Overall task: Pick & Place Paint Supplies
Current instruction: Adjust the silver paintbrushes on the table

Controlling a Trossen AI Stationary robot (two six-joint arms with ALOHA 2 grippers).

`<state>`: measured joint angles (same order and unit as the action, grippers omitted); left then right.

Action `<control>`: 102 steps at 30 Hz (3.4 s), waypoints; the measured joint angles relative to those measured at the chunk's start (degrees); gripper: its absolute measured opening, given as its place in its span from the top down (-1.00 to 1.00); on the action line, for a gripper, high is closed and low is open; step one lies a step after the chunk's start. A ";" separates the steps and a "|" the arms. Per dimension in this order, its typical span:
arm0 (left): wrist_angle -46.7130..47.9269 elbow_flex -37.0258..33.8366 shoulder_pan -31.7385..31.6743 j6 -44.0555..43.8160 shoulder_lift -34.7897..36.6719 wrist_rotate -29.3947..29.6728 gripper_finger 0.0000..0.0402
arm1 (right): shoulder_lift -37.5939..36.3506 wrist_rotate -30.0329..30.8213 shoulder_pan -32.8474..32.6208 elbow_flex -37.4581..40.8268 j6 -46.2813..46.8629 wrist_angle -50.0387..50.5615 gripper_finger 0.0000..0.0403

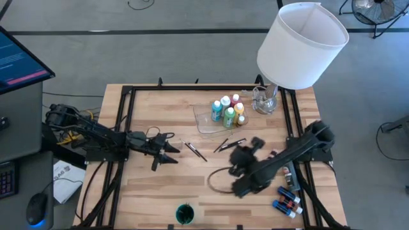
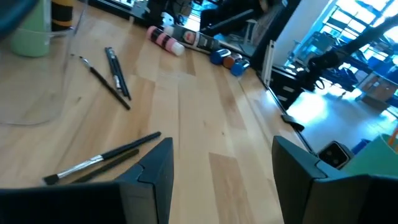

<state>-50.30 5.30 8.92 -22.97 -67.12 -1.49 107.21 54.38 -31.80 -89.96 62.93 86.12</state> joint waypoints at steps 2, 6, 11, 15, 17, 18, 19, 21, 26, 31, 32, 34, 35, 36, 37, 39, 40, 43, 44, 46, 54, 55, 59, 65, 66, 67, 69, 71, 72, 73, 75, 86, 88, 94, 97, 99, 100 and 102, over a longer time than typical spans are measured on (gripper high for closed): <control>0.02 0.00 0.05 0.14 0.01 0.77 0.19 | -5.31 1.68 -0.78 8.10 6.78 -4.23 0.93; 0.09 0.00 0.03 0.53 0.00 5.76 0.19 | -14.15 3.50 -1.56 22.34 10.36 -22.07 0.93; 0.22 2.61 -0.67 2.79 -1.58 9.57 0.19 | -19.22 5.94 -1.94 34.25 -3.63 -50.07 0.93; 0.24 6.88 -2.16 3.64 -6.63 9.52 0.19 | -18.45 6.17 -0.83 38.43 -15.04 -64.91 0.93; -0.06 9.68 -3.09 3.71 -10.77 9.34 0.19 | -17.26 6.21 -0.20 39.18 -17.21 -67.27 0.93; 0.01 11.18 -3.67 3.71 -13.25 8.90 0.19 | -16.62 6.20 0.19 39.46 -17.76 -68.50 0.93; 0.07 12.96 -4.25 3.71 -16.15 8.46 0.19 | -16.01 6.22 0.52 39.71 -18.06 -69.27 0.93; 0.12 16.82 -5.04 4.47 -22.07 7.60 0.19 | -14.63 6.29 0.82 39.75 -18.39 -70.21 0.93; 0.13 25.67 -5.85 9.15 -33.74 7.18 0.19 | -13.17 7.28 -1.25 39.77 -19.88 -71.87 0.93; -0.10 30.35 -5.85 12.08 -39.14 8.62 0.19 | -13.74 14.82 -6.62 39.78 -20.01 -73.65 0.93; -0.06 30.90 -5.95 12.47 -39.53 8.80 0.19 | -13.74 17.19 -7.75 39.72 -20.02 -74.10 0.93; -0.09 32.65 -6.48 13.42 -40.41 8.95 0.19 | -13.73 20.75 -9.79 39.75 -20.00 -74.11 0.93; -0.11 33.23 -6.78 13.71 -40.56 8.57 0.18 | -13.72 22.07 -10.63 39.75 -20.00 -74.39 0.93; -0.09 33.82 -7.02 14.04 -40.62 8.43 0.18 | -13.74 22.76 -11.25 39.75 -19.96 -74.75 0.93; -0.05 34.40 -7.26 14.49 -40.66 8.07 0.16 | -13.74 23.05 -11.54 39.75 -19.94 -74.77 0.93; -0.04 35.42 -7.38 15.42 -40.66 7.50 0.12 | -13.74 23.18 -11.97 39.77 -19.94 -74.88 0.93; -0.01 35.74 -7.36 15.54 -40.66 7.40 0.10 | -13.74 23.26 -12.03 39.77 -19.81 -74.98 0.93; 0.88 36.78 -7.22 15.20 -40.66 7.39 0.04 | -13.74 23.26 -12.05 39.77 -19.42 -74.93 0.93; 1.47 37.11 -6.96 15.15 -40.66 7.44 0.02 | -13.74 23.26 -12.05 39.77 -19.40 -74.89 0.93; 1.93 37.20 -6.52 15.16 -40.66 7.69 -0.01 | -13.74 23.26 -12.05 39.77 -19.40 -74.85 0.93; 3.36 37.18 -6.48 13.71 -40.66 8.69 -0.08 | -13.74 23.24 -12.05 39.77 -19.40 -74.61 0.93; 3.57 37.18 -6.48 13.69 -40.66 9.08 -0.08 | -13.74 23.24 -12.05 39.77 -19.40 -74.61 0.93; 4.33 37.16 -6.72 13.68 -40.66 10.83 -0.08 | -13.74 23.24 -12.05 39.77 -19.40 -74.56 0.93; 6.05 37.13 -7.67 13.36 -40.66 11.59 -0.10 | -13.73 23.24 -12.05 39.77 -19.40 -74.56 0.93; 6.20 37.13 -7.84 13.32 -40.66 11.60 -0.10 | -13.74 23.24 -12.05 39.77 -19.40 -74.56 0.93; 6.40 37.13 -7.96 13.30 -40.66 11.64 -0.10 | -13.73 23.24 -12.05 39.77 -19.40 -74.56 0.93; 6.63 37.13 -8.19 13.28 -40.66 11.96 -0.10 | -13.73 23.23 -12.05 39.77 -19.40 -74.54 0.93; 6.74 37.13 -8.40 13.28 -40.66 12.15 -0.10 | -13.74 23.24 -12.05 39.77 -19.40 -74.45 0.93; 6.87 37.11 -8.56 13.28 -40.66 12.20 -0.10 | -13.72 23.22 -12.05 39.77 -19.40 -74.41 0.93; 6.98 37.11 -8.69 13.28 -40.66 12.25 -0.10 | -13.72 23.22 -12.05 39.77 -19.40 -74.41 0.93; 7.42 37.11 -8.93 13.26 -40.66 12.80 -0.10 | -13.72 23.22 -12.05 39.77 -19.40 -74.40 0.93; 8.39 37.10 -9.75 13.52 -40.66 15.25 -0.10 | -13.72 23.22 -12.05 39.77 -19.40 -74.17 0.93; 8.39 37.07 -10.45 13.50 -40.66 15.29 -0.10 | -13.72 23.20 -12.05 39.77 -19.40 -74.17 0.93; 7.99 37.05 -11.57 13.50 -40.66 13.98 -0.10 | -13.72 23.20 -12.05 39.77 -19.40 -74.18 0.93; 7.67 37.05 -10.97 13.50 -40.66 13.50 -0.10 | -13.69 23.20 -12.05 39.77 -19.38 -74.19 0.93; 6.89 37.05 -10.37 13.25 -40.66 13.46 -0.10 | -13.68 23.19 -12.05 39.77 -19.39 -74.19 0.93; 6.36 37.05 -10.00 13.14 -40.66 13.47 -0.10 | -13.68 23.20 -12.05 39.77 -19.40 -74.20 0.93; 5.42 37.96 -9.05 13.09 -41.81 14.57 -0.10 | -13.68 23.17 -12.05 39.77 -19.38 -74.21 0.93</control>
<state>-44.89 43.26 -0.13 -9.88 -108.94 13.08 93.54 77.56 -43.86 -50.19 43.55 11.90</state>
